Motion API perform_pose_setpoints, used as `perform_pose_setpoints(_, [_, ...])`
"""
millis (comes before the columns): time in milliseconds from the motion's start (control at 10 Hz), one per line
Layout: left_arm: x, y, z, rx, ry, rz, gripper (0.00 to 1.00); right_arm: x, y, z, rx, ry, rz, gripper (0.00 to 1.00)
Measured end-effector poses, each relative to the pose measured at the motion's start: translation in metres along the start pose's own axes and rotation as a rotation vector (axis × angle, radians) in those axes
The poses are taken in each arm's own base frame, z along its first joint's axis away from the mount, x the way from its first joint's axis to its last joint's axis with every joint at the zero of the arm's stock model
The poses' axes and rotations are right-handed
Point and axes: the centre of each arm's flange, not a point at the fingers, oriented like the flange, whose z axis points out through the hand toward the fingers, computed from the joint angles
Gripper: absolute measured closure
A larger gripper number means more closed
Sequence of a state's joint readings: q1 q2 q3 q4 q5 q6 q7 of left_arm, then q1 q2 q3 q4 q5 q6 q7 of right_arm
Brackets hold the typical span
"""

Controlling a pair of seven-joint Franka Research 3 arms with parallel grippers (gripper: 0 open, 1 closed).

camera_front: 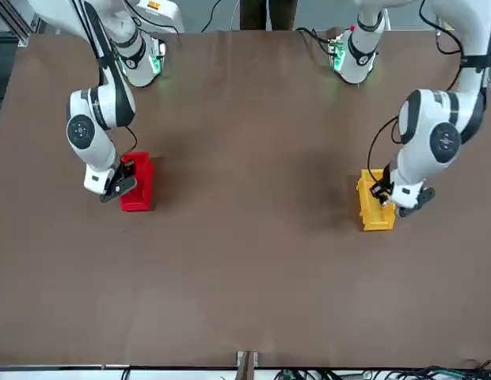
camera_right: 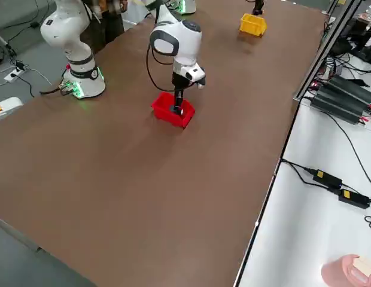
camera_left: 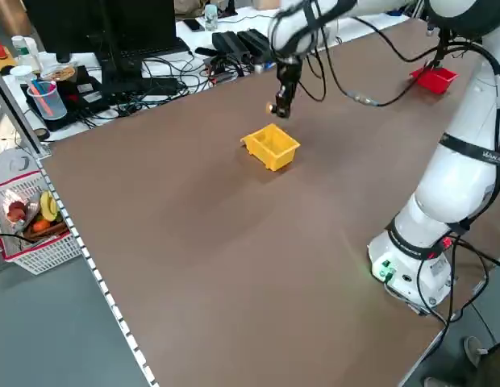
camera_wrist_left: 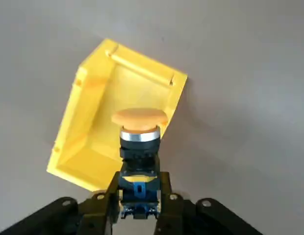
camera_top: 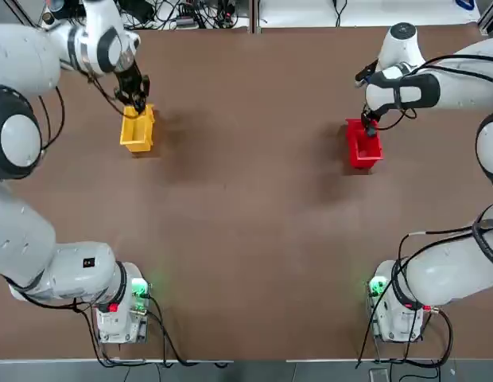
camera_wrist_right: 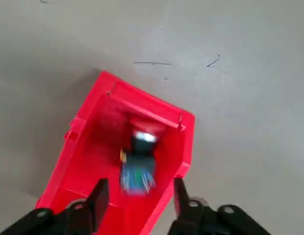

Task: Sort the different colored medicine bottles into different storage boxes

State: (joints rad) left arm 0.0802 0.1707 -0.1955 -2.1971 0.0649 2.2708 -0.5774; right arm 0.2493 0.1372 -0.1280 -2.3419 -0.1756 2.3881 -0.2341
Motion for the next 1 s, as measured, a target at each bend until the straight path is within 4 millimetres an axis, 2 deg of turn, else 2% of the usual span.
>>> perform_pose_setpoints(100, [-0.008,-0.007,0.02,-0.005,0.003,0.028,0.67,0.0,-0.001,0.0,0.0,0.0,0.01,0.19])
perform_pose_setpoints(200, [-0.01,-0.018,0.03,-0.007,0.0,0.042,0.67,0.0,-0.001,0.0,0.0,-0.001,0.014,0.05])
perform_pose_setpoints(300, [-0.004,-0.029,0.031,-0.009,0.001,0.051,0.67,0.0,-0.001,-0.001,0.0,-0.001,0.018,0.0])
perform_pose_setpoints(400, [0.0,-0.037,0.029,-0.011,0.004,0.064,0.67,0.002,0.003,-0.005,-0.003,0.007,0.033,0.0])
perform_pose_setpoints(500, [0.002,-0.041,0.027,-0.013,0.008,0.069,0.67,0.008,0.017,-0.019,-0.011,0.036,0.07,0.0])
perform_pose_setpoints(600, [0.003,-0.044,0.026,-0.013,0.008,0.071,0.66,0.016,0.041,-0.043,-0.019,0.076,0.146,0.0])
perform_pose_setpoints(700, [0.003,-0.045,0.027,-0.013,0.007,0.071,0.56,0.025,0.067,-0.076,-0.029,0.108,0.228,0.0])
perform_pose_setpoints(900, [0.003,-0.045,0.027,-0.013,0.007,0.083,0.45,0.037,0.108,-0.146,-0.018,0.144,0.348,0.0])
perform_pose_setpoints(1000, [0.004,-0.044,0.024,-0.015,0.013,0.084,0.33,0.04,0.125,-0.177,0.001,0.169,0.393,0.0])
